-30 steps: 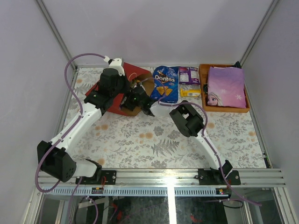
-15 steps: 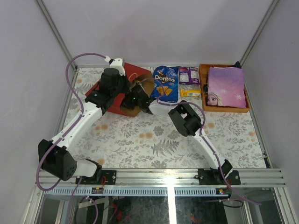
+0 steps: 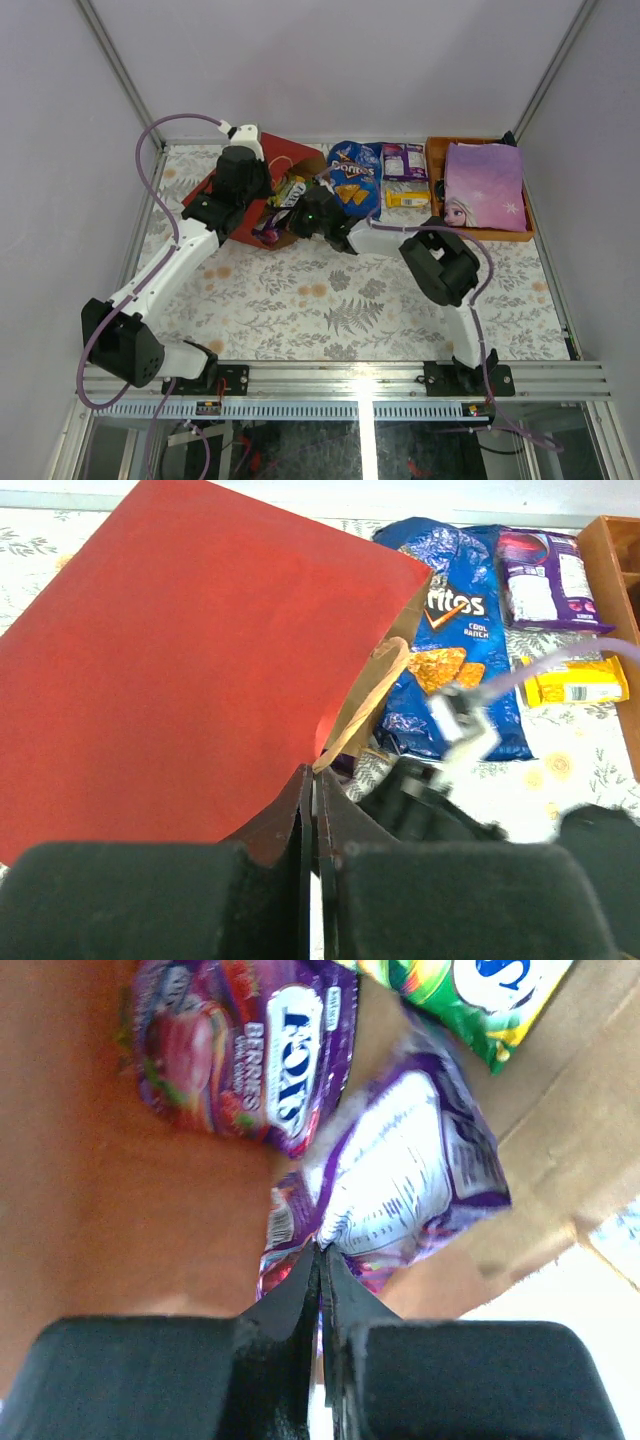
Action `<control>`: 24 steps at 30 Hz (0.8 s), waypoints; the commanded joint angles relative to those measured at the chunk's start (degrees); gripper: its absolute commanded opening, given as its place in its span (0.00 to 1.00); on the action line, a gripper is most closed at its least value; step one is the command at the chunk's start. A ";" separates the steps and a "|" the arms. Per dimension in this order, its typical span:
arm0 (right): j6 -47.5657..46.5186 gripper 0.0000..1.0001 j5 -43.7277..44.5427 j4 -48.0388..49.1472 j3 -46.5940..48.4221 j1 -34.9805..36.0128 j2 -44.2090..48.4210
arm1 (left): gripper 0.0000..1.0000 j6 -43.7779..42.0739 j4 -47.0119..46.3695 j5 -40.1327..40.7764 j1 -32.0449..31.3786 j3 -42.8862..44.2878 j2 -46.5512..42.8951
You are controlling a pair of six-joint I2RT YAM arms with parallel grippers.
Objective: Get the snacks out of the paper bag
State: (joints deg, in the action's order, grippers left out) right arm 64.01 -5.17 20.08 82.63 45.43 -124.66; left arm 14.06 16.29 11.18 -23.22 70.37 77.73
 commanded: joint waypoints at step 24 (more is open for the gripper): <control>-23.69 0.00 26.28 -17.56 -42.16 -18.25 67.50 | 0.00 -0.35 -3.92 4.56 0.83 -2.40 -1.01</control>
State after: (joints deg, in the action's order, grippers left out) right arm 43.83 17.96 2.55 38.09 28.99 -54.76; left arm 14.09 15.40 15.33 -22.74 68.36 77.17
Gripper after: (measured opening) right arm 0.010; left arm 0.004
